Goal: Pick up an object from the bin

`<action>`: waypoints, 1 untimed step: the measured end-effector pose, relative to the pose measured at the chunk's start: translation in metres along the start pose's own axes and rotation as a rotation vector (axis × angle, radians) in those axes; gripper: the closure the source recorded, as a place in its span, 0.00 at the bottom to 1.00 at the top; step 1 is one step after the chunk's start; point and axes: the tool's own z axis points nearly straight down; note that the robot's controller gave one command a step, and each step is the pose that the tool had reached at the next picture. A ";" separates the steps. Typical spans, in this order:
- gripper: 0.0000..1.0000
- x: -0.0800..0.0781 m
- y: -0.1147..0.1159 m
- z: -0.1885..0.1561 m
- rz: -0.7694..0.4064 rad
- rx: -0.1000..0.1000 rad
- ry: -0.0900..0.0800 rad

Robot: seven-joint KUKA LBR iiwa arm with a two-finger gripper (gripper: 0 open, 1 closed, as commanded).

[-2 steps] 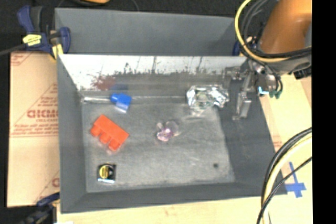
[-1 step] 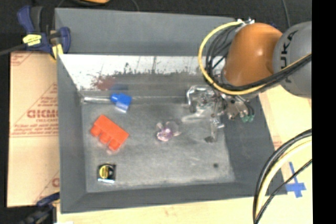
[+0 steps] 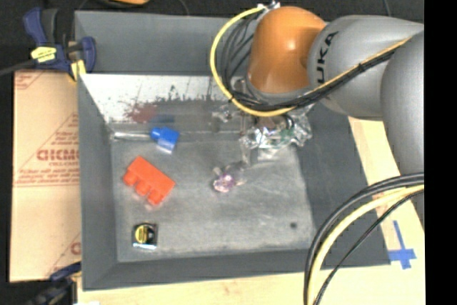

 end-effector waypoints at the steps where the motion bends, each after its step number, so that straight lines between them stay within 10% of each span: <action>1: 0.00 0.044 0.033 0.004 -0.115 0.000 0.007</action>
Offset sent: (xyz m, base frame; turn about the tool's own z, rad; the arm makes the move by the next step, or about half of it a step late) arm -0.0535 0.0123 -0.0046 -0.1182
